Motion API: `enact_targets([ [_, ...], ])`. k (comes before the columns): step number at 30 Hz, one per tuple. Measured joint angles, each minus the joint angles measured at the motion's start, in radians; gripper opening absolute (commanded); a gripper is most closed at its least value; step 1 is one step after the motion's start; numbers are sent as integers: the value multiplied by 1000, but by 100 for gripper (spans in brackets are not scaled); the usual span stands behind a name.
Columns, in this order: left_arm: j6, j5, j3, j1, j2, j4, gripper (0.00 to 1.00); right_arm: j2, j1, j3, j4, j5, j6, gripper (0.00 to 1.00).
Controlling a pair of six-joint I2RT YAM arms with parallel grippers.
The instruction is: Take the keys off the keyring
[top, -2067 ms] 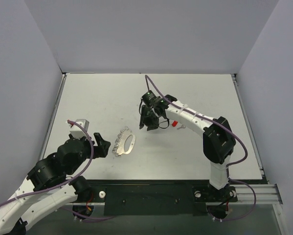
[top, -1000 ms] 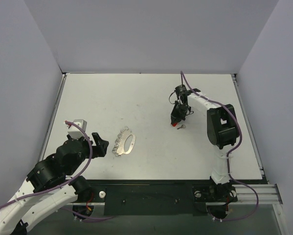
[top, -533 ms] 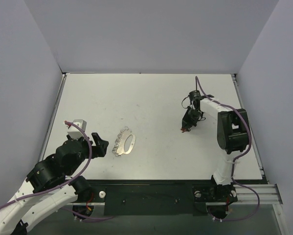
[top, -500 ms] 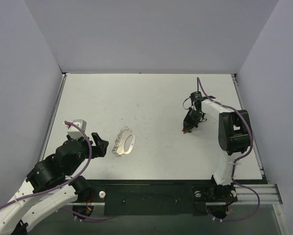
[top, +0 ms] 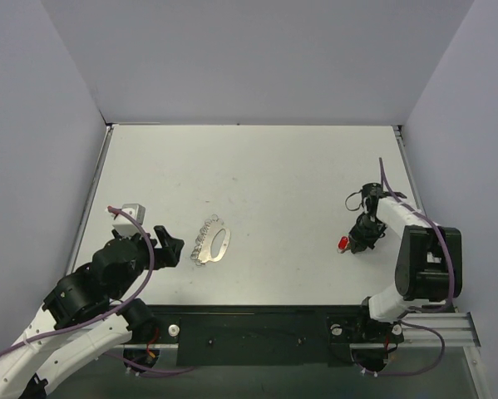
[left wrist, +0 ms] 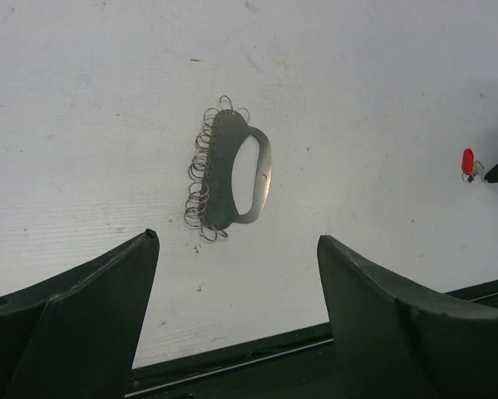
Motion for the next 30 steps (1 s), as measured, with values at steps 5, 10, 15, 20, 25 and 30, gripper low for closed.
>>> enact_targets([
  [5, 0, -1, -2, 0, -10, 0, 87, -113, -60, -95, -27, 75, 1, 0],
  [10, 0, -1, -3, 0, -13, 0, 87, -229, -49, -109, -65, 78, -5, 53],
  [15, 1, -1, -3, 0, -13, 0, 87, -384, 28, 30, -148, 102, -4, 78],
  [20, 3, -1, -3, 0, -16, 0, 87, -473, 206, 224, -160, 90, -5, 87],
  [25, 3, -1, -3, 1, -26, 0, 87, -543, 335, 262, -109, 45, -1, 88],
  [30, 3, -1, -3, 1, -34, 0, 87, -727, 400, 134, 101, 11, 39, 89],
])
